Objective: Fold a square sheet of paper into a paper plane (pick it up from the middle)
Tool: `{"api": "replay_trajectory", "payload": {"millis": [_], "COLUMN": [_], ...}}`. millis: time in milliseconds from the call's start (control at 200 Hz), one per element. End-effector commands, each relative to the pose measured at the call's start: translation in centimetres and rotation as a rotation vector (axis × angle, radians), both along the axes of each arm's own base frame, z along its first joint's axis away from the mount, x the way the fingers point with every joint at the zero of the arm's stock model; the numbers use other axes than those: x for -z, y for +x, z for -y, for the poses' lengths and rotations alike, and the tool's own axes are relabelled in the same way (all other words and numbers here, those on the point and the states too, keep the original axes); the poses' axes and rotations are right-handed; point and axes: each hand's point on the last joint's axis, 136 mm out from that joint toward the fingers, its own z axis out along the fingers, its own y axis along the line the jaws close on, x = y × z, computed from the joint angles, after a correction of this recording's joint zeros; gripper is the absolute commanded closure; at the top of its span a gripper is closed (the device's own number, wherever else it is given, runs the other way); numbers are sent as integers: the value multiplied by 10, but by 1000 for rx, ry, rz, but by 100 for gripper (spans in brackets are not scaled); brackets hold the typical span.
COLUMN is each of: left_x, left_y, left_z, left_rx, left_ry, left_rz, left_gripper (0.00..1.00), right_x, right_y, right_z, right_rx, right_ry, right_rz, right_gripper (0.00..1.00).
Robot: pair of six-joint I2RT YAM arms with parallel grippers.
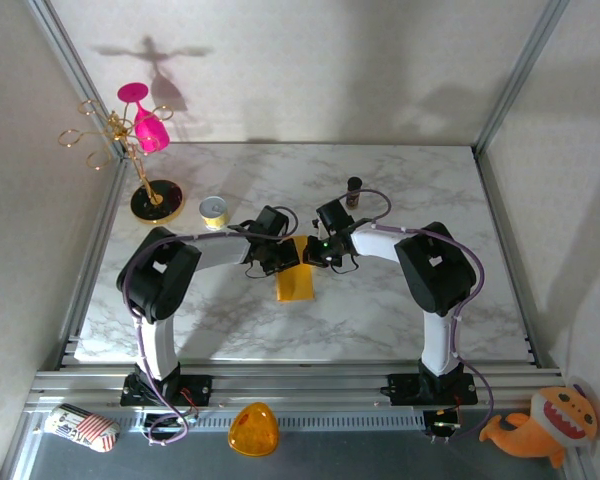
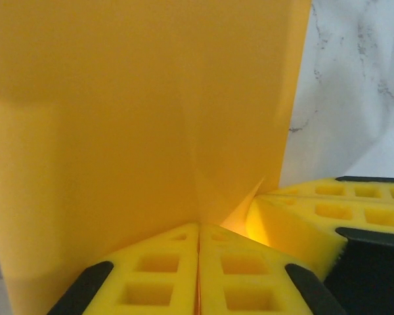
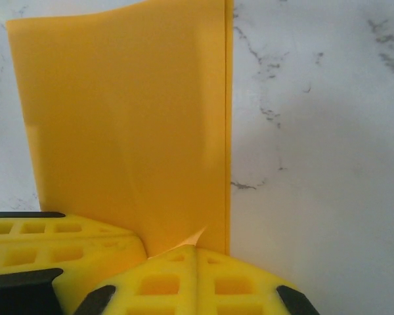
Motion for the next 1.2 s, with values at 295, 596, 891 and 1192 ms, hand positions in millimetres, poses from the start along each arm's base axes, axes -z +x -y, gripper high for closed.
{"api": "replay_trajectory", "payload": {"millis": [295,596,891,1192], "left_x": [32,-33,-39,1], "left_y": [-30,-7,-9,-31], "left_z": [-95,-86,-17,-26], "left_rx": [-48,-96,-64,-52], "left_ry": [71,-73,-186,-81], "left_rz": [-111,35,40,-52], "left_gripper": [92,94,94,94], "right_x": [101,97,101,101], "right_y": [-53,-48,-52,-53], "right_z": [125,123,119,118], "right_rx": [29,31,39,43], "right_ry": [-619,-621,-596,-588], "right_rz": [-156,-144,-164,-169], "right_gripper": [96,96,96,96]}}
